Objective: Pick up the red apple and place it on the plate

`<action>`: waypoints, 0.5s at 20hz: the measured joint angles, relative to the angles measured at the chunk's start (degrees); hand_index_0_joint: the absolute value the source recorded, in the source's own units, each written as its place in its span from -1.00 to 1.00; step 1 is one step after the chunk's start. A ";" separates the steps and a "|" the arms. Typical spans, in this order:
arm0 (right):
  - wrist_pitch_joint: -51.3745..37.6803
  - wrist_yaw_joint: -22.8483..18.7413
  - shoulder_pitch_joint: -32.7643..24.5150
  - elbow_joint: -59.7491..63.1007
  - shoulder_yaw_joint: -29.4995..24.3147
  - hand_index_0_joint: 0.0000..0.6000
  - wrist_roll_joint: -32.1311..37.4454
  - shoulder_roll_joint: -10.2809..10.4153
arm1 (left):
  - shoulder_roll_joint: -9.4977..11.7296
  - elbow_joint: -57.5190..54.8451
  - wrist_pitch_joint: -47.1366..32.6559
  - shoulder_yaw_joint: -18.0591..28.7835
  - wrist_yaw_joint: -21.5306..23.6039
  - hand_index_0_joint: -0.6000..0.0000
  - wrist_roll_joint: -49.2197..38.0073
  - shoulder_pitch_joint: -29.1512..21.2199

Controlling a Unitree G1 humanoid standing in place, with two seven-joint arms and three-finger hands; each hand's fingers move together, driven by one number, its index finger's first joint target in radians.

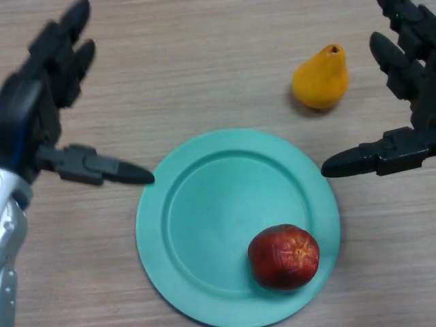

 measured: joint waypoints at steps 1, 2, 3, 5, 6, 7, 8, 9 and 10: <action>-1.19 0.00 -0.01 0.00 -0.02 -1.00 0.39 0.00 | 0.48 -0.92 0.44 0.00 0.92 1.00 -2.25 -0.15; -2.17 -0.04 0.00 0.02 -0.21 -1.00 1.25 0.00 | 0.64 -2.16 0.44 0.00 0.99 1.00 -3.69 -0.09; -2.55 -0.07 0.14 0.03 -0.31 -1.00 1.56 -0.02 | 0.67 -2.52 0.44 0.00 0.98 1.00 -3.73 -0.04; -3.41 -0.83 1.59 -0.06 -0.84 -1.00 1.57 -0.04 | 1.07 -2.52 0.44 0.06 0.99 1.00 -3.71 0.35; -3.40 -1.51 2.44 -0.11 -1.32 -1.00 1.53 -0.09 | 1.50 -2.52 0.43 0.11 1.01 1.00 -3.63 0.98; -3.40 -1.86 2.96 -0.61 -1.59 -1.00 1.51 -0.12 | 1.49 -2.60 0.43 0.13 1.11 1.00 -3.59 1.59; -3.41 -1.88 3.77 -2.29 -1.80 -1.00 1.28 -0.14 | 1.48 -3.11 0.43 0.14 1.12 1.00 -3.57 3.02; -3.51 -1.75 4.21 -3.21 -1.82 -1.00 1.28 -0.14 | 1.47 -3.91 0.43 0.14 1.04 1.00 -3.54 4.02; -3.51 -1.13 4.43 -4.05 -1.81 -1.00 1.31 -0.14 | 1.47 -4.71 0.43 0.18 0.88 1.00 -3.30 4.27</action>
